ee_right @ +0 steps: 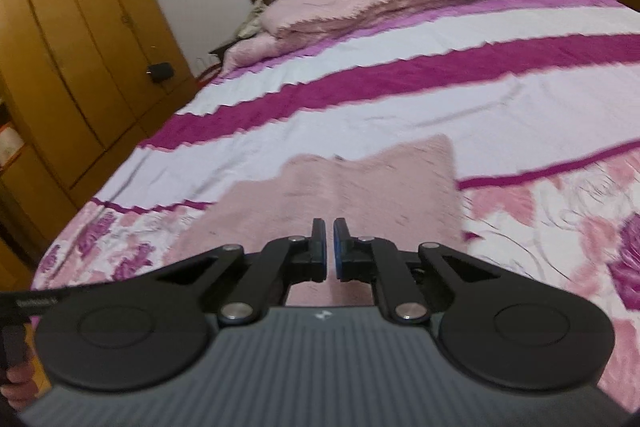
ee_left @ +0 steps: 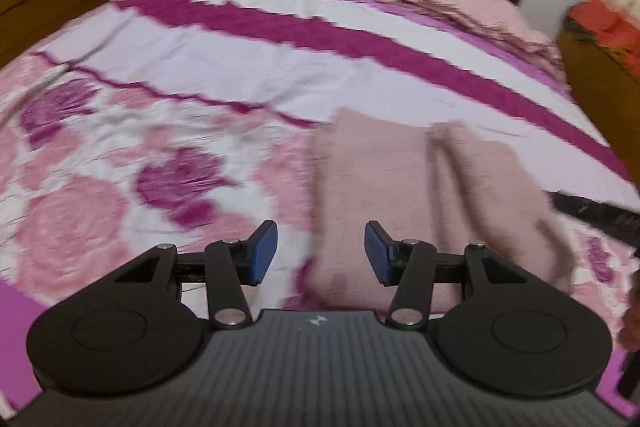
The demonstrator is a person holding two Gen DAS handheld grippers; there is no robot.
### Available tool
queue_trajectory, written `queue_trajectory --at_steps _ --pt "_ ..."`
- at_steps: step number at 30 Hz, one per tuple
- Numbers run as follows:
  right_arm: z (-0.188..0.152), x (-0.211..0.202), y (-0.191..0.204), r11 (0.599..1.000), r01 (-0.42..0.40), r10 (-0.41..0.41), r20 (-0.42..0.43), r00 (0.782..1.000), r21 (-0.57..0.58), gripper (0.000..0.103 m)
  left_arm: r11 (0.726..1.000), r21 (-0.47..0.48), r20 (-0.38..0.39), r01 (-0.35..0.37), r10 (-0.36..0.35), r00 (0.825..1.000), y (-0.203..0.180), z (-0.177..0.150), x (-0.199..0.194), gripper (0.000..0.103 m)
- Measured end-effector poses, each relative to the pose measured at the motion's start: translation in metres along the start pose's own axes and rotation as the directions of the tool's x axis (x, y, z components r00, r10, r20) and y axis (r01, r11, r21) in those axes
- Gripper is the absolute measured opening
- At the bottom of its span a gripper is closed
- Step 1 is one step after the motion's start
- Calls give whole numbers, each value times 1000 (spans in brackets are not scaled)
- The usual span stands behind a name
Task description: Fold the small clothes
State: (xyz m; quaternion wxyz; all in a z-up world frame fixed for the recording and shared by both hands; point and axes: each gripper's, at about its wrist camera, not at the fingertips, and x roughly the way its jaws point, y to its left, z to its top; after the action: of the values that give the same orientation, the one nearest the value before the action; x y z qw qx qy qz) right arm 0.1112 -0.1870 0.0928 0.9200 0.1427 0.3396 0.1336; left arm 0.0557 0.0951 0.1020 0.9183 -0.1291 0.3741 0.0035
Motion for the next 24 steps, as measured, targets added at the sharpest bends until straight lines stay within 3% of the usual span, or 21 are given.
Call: queue_trajectory --at_steps 3,8,9,10,12,15,24 --pt "-8 -2 -12 999 17 -16 -8 1000 36 9 997 43 -20 68 -67 998 -26 7 17 56" --pt "-22 -11 -27 998 15 -14 -18 1000 66 12 991 70 -58 116 -113 992 -55 13 40 57" --pt "-22 -12 -28 998 12 -11 -14 1000 67 27 988 58 -64 141 -137 988 -59 13 44 57" --pt "-21 -13 -30 998 7 -7 -6 1000 70 53 986 45 -68 160 -157 985 -60 12 46 58" --pt "-20 -18 -30 997 22 -24 26 999 70 80 981 12 -77 192 -191 979 -63 7 50 61" --pt "-15 -21 -29 999 -11 8 58 998 46 79 970 -22 -89 242 -243 966 -64 -3 54 63" --pt "13 -2 -12 999 -16 16 -12 1000 -35 79 922 -61 -72 383 -387 919 -71 -23 56 71"
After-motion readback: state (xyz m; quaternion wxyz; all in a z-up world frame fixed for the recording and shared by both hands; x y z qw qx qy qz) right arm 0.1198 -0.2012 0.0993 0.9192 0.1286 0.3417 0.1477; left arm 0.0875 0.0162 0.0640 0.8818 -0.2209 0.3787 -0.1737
